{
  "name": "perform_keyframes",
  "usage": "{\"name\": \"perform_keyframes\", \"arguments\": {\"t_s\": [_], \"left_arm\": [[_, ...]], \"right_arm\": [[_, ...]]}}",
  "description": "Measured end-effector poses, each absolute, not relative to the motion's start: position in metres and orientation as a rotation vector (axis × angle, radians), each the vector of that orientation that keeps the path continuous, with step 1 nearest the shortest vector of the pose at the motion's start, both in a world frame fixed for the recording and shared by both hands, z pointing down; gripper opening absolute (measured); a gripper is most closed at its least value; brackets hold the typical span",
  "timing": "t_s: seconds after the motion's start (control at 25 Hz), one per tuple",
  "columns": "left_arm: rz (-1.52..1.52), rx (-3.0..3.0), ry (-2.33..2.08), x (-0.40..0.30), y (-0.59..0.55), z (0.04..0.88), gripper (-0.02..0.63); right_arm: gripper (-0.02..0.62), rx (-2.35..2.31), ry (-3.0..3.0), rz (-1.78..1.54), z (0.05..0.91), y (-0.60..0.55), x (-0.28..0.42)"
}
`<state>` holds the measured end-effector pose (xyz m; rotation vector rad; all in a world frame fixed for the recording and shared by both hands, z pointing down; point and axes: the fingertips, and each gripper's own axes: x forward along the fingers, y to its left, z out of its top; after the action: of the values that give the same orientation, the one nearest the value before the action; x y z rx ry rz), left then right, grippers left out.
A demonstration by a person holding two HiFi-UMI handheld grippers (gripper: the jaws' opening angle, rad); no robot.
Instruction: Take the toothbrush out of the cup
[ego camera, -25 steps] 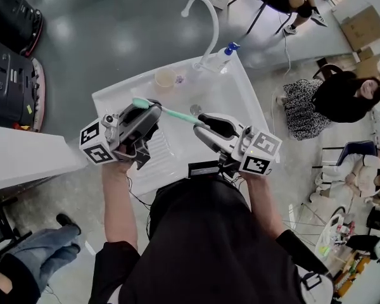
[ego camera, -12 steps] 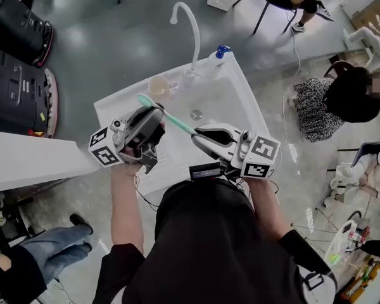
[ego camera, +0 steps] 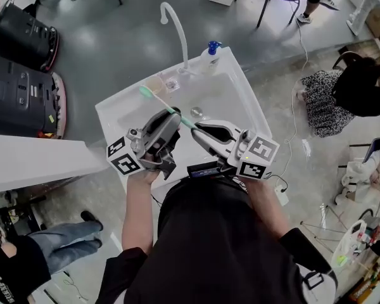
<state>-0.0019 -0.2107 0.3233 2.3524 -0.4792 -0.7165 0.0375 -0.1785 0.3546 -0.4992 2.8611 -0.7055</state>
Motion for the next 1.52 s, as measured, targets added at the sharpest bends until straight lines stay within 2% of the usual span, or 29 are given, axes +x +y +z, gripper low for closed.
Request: {"name": "perform_keyframes", "arguments": {"t_s": [0.32,0.72,1.24,1.4,1.52], "left_arm": [[-0.73,2.348,-0.467,0.01,-0.2,0.327,0.043],[-0.84,2.481,0.154,0.008,-0.154,0.297,0.04],[-0.788,2.64,0.531,0.022,-0.108,0.276,0.038],[-0.834,2.66,0.349,0.025,-0.128,0.277,0.043],[-0.823,2.632,0.035,0.024,-0.154,0.29,0.098]], "right_arm": [[0.049,-0.53,2.889,-0.618,0.353,-0.17,0.044],[0.069,0.197,2.622,-1.015,0.333,-0.121,0.037],[0.072,0.532,2.477,-1.139,0.314,-0.094,0.035],[0.067,0.376,2.516,-1.068,0.314,-0.109,0.036],[0.066,0.107,2.613,-0.945,0.322,-0.129,0.039]]}}
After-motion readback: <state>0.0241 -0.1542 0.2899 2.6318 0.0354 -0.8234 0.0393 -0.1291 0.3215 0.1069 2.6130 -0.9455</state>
